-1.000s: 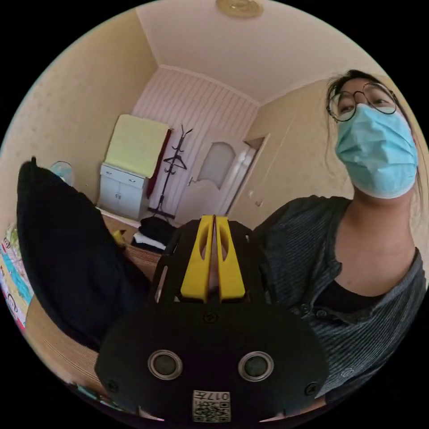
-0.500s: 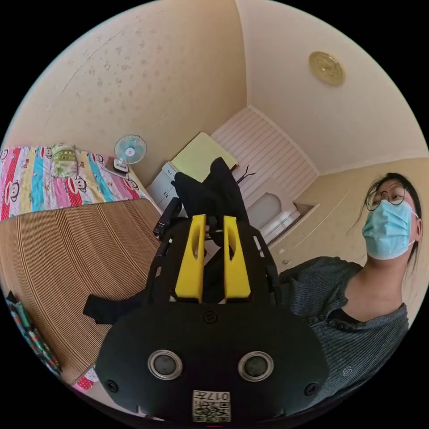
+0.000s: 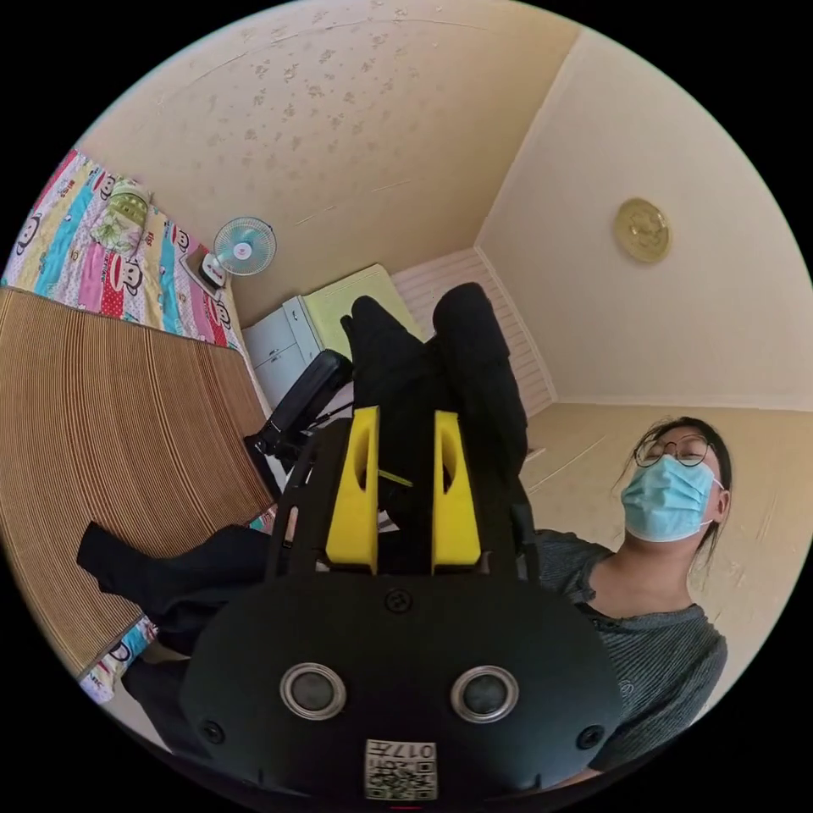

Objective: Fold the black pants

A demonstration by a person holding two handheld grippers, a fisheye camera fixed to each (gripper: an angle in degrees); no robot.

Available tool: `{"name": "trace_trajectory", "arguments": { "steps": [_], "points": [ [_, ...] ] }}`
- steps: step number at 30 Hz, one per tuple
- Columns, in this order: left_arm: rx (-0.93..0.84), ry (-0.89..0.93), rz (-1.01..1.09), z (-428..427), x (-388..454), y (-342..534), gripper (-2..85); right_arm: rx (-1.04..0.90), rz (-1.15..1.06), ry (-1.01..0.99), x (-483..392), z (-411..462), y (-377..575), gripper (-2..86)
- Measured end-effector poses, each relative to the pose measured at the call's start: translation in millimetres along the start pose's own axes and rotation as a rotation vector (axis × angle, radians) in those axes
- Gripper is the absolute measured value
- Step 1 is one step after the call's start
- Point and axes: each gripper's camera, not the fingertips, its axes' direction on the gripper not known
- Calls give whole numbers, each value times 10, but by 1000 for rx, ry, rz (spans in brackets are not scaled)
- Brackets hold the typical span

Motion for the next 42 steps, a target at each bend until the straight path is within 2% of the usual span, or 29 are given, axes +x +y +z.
{"name": "trace_trajectory", "arguments": {
  "steps": [4,7,11,15,17,21,26,28,33,35,37,39,42],
  "points": [
    [-42,113,24,-125,-66,-28,1,-34,133,39,241,4,-10,104],
    [-41,99,127,-254,89,-36,-8,-32,125,71,338,-22,-23,107],
    [12,244,284,-448,283,36,-10,-6,201,173,431,-86,-80,92],
    [46,340,319,-568,331,86,-10,116,104,267,270,-244,-141,77],
    [38,307,342,-591,396,101,-10,161,124,313,247,-322,-128,75],
    [21,251,361,-593,447,135,-10,134,189,346,356,-277,-118,70],
    [59,238,373,-714,474,149,-10,193,64,403,288,-256,-123,73],
    [66,198,409,-768,569,129,-10,205,125,498,242,-267,-203,82],
    [146,85,439,-939,722,98,-10,250,254,1066,-194,-61,-570,113],
    [196,58,430,-992,715,108,-10,293,206,1198,-383,82,-627,120],
    [232,48,415,-1032,675,110,-10,332,147,1234,-516,212,-585,128],
    [248,50,402,-1059,622,86,-10,387,84,1180,-605,365,-399,142],
    [268,57,382,-1077,537,23,-10,413,98,1202,-541,647,-100,173]
  ]
}}
